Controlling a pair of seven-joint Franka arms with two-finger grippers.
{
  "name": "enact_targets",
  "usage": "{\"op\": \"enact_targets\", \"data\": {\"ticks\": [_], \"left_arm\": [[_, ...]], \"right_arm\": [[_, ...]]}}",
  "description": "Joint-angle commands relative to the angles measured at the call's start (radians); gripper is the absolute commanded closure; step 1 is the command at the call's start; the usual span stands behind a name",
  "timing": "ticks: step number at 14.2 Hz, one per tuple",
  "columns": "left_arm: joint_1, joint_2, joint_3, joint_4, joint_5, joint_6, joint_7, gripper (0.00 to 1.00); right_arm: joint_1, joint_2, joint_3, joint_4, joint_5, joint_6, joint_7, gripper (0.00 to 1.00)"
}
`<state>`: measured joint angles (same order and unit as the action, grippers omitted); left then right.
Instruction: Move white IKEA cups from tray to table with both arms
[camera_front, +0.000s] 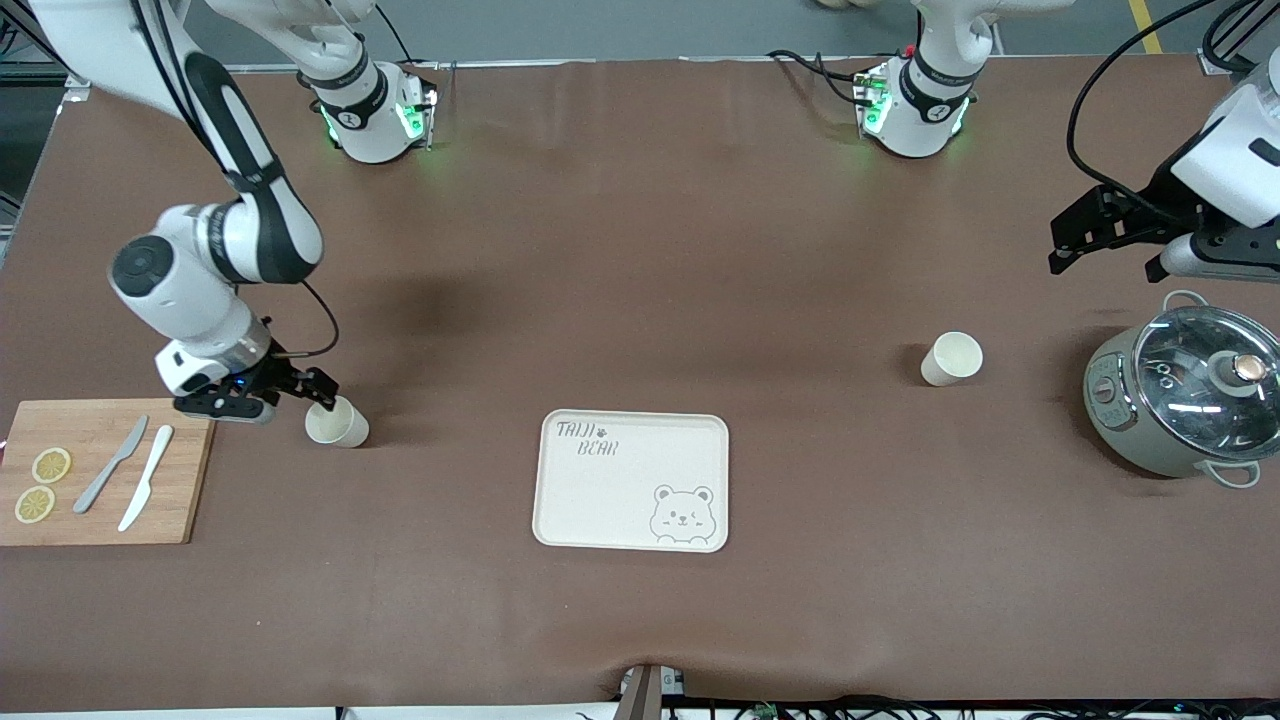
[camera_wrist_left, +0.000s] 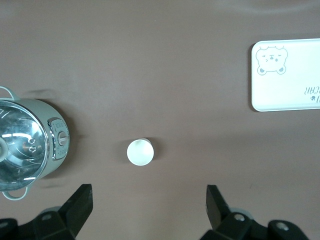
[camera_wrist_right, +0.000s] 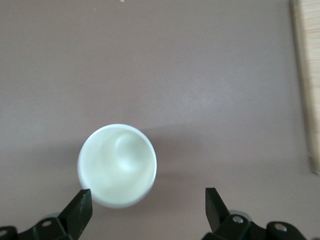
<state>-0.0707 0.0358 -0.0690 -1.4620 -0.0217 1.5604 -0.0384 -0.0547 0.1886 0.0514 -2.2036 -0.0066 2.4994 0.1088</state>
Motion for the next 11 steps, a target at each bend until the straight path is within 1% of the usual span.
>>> {"op": "enact_targets", "data": {"ticks": [1, 4, 6, 9, 11], "left_arm": [[0.006, -0.004, 0.000, -0.005, 0.003, 0.001, 0.018, 0.00], [0.009, -0.004, 0.000, -0.005, 0.031, 0.000, 0.020, 0.00], [0.008, -0.004, 0.000, -0.005, 0.039, 0.000, 0.022, 0.00], [0.005, -0.004, -0.002, -0.005, 0.039, 0.000, 0.018, 0.00], [0.003, -0.004, -0.003, -0.005, 0.039, 0.000, 0.017, 0.00]], "right_arm": [[-0.004, -0.102, 0.010, 0.086, 0.020, -0.256, -0.005, 0.00], [-0.001, -0.155, 0.013, 0.230, 0.020, -0.515, -0.003, 0.00], [0.019, -0.158, 0.013, 0.348, 0.020, -0.679, 0.000, 0.00], [0.044, -0.156, 0.013, 0.491, 0.008, -0.830, 0.000, 0.00], [0.049, -0.156, 0.010, 0.568, 0.005, -0.893, -0.001, 0.00]]}}
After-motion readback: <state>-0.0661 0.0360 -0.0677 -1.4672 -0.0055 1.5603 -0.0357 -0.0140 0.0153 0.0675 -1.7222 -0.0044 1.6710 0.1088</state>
